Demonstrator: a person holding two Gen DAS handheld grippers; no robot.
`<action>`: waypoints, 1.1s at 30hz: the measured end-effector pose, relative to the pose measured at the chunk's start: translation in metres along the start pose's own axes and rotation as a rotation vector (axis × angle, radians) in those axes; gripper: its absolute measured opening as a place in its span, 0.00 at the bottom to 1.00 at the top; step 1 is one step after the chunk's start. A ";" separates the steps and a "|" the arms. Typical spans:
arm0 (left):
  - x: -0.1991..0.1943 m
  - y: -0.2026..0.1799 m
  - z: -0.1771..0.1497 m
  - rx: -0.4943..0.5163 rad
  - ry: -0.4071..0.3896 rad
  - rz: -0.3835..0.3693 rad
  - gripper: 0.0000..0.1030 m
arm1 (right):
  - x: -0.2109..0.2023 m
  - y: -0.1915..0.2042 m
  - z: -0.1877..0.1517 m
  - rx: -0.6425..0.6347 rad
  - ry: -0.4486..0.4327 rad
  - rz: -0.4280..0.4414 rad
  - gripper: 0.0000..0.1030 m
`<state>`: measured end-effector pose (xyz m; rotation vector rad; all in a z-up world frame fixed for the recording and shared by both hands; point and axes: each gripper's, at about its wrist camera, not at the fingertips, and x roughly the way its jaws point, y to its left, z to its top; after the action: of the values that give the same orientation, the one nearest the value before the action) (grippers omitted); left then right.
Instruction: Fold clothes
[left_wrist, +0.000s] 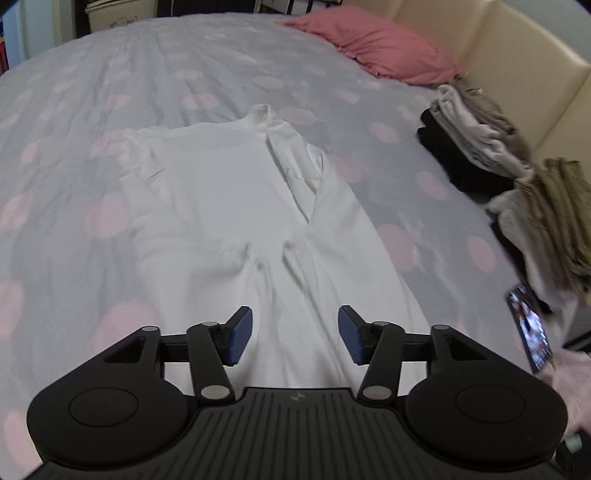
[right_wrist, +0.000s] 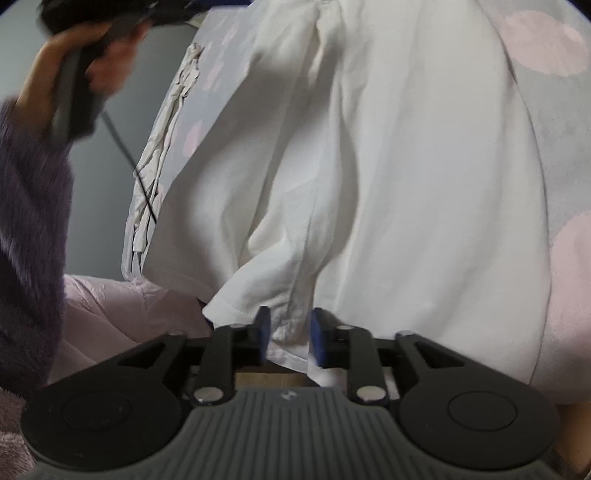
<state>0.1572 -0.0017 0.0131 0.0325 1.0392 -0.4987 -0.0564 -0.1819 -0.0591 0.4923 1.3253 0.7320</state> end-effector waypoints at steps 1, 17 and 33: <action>-0.013 0.004 -0.012 -0.006 -0.009 0.001 0.50 | -0.002 0.000 0.000 -0.007 0.002 -0.002 0.28; -0.068 0.033 -0.205 -0.142 0.041 0.036 0.55 | 0.002 -0.004 0.005 0.003 -0.045 -0.024 0.24; -0.131 -0.057 -0.205 0.015 -0.165 -0.112 0.01 | -0.083 -0.019 -0.008 0.017 -0.121 -0.093 0.04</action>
<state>-0.0873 0.0506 0.0278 -0.0530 0.8788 -0.6007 -0.0667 -0.2558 -0.0165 0.4778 1.2340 0.6059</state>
